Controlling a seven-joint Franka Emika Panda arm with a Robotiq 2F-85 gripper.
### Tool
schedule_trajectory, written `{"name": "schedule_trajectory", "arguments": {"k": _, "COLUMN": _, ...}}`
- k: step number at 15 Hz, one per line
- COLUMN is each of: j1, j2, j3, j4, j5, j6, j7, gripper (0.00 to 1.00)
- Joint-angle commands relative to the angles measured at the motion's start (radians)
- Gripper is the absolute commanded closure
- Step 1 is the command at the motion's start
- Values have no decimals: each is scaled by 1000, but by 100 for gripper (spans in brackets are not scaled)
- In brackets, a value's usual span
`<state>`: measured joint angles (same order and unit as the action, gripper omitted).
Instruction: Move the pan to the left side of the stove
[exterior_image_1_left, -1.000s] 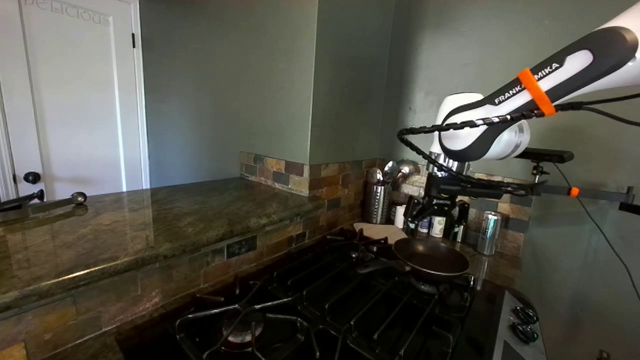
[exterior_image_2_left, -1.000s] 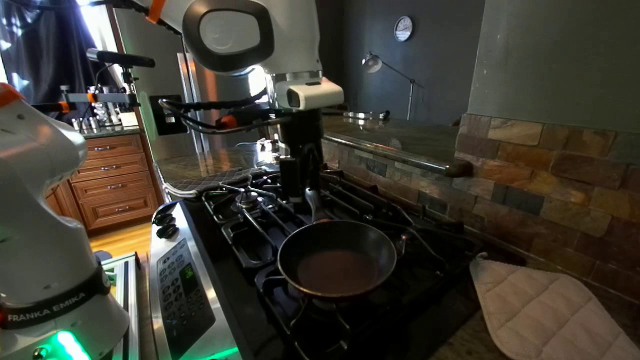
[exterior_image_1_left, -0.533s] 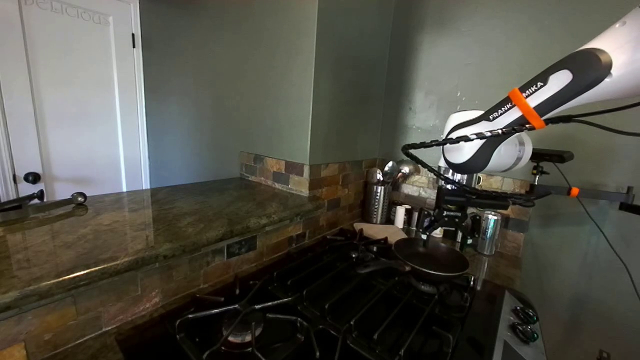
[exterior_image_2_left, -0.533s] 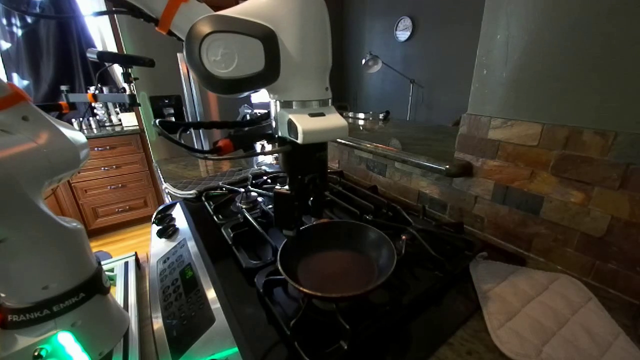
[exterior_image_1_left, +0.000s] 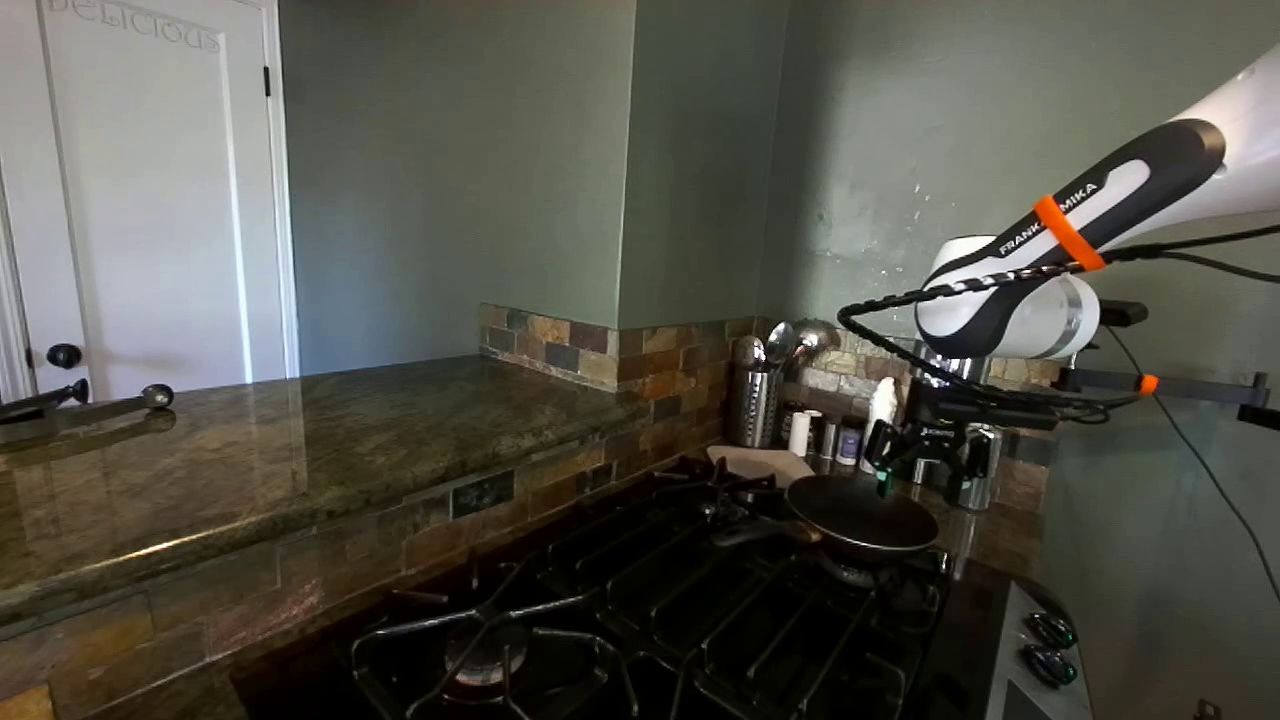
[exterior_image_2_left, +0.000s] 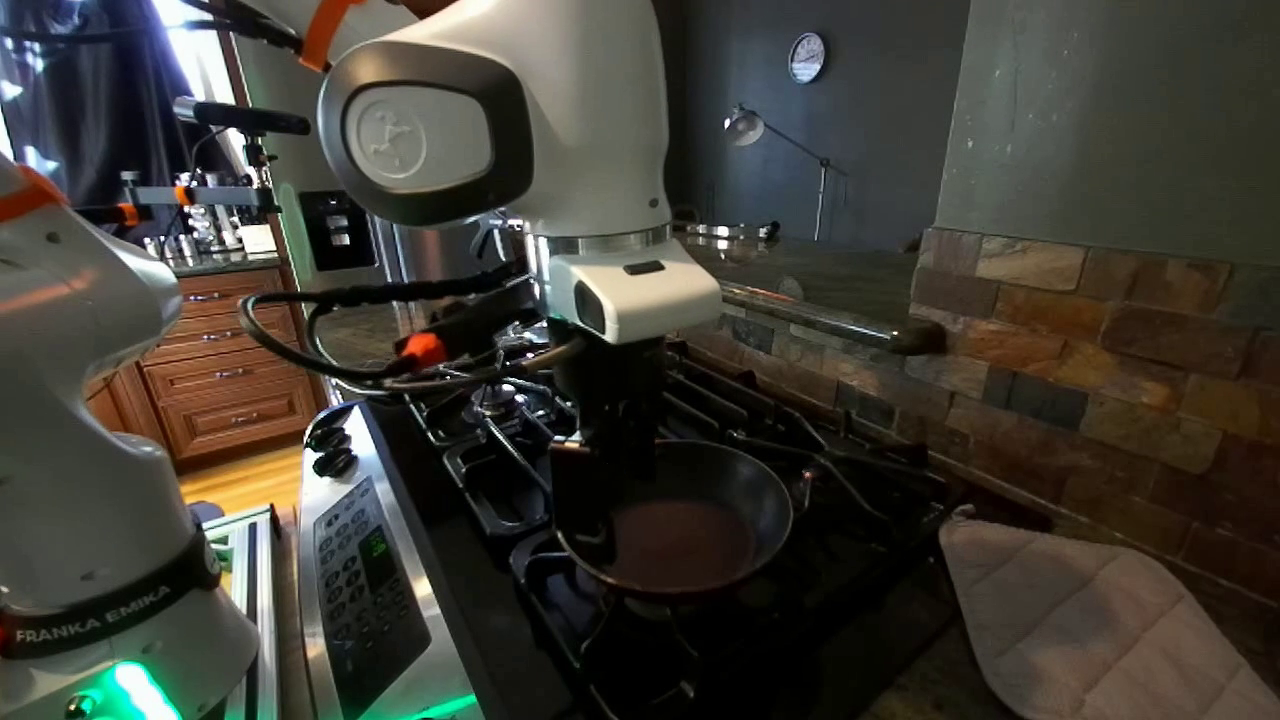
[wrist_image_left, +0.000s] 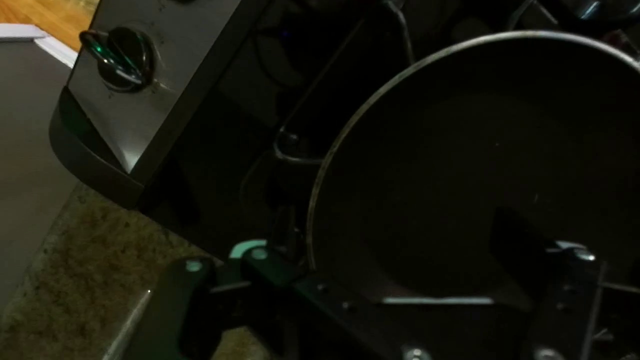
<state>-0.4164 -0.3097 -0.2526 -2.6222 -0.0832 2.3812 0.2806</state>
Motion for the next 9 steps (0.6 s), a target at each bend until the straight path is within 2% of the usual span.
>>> {"name": "schedule_trajectory", "arguments": {"k": 1, "j1": -13, "j2": 40, "j3": -30, "j4": -20, "j5": -40, "j6": 79, "j7": -72, "gripper": 0}}
{"name": "schedule_trajectory", "arguments": {"k": 8, "j1": -1, "j2": 111, "j3": -56, "j4": -15, "j5": -21, "j6": 147, "j7": -136, "gripper": 0}}
{"name": "schedule_trajectory", "arguments": {"k": 9, "j1": -1, "j2": 118, "j3": -57, "j4": -14, "j5": -17, "j6": 149, "j7": -137, "gripper": 6}}
